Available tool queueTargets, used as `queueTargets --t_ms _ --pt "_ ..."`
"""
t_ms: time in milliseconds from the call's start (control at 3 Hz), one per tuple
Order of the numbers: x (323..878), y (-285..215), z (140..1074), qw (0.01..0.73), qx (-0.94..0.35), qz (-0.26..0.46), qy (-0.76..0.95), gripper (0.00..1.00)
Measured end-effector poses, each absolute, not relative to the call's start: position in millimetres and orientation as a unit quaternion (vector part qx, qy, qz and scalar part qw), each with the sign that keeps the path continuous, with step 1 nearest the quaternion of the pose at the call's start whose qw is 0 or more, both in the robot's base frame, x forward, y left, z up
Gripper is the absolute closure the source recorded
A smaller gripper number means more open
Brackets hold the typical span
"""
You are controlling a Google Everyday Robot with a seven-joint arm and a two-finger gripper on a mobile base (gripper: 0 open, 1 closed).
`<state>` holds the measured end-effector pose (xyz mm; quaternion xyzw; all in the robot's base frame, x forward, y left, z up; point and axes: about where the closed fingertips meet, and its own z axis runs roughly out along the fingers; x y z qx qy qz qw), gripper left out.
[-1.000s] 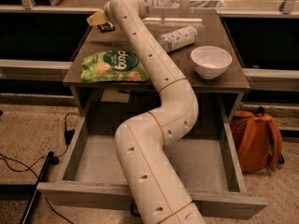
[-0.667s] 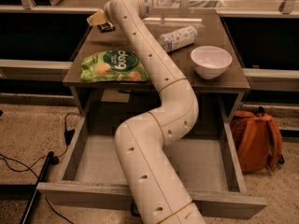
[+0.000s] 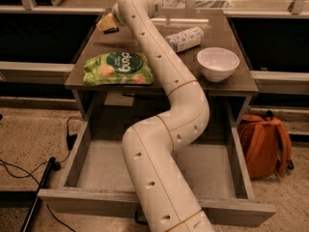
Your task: Place rxbar chocolate into top drawer
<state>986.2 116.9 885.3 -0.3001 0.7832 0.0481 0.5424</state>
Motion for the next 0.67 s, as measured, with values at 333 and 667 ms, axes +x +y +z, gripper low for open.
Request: queueTargets --t_ms 333,667 --pt "984.6 117.0 873.3 0.528 -0.325 0.032 0.784 0.00" --pt "988.5 117.0 863.9 0.534 -0.316 0.030 0.784 0.00"
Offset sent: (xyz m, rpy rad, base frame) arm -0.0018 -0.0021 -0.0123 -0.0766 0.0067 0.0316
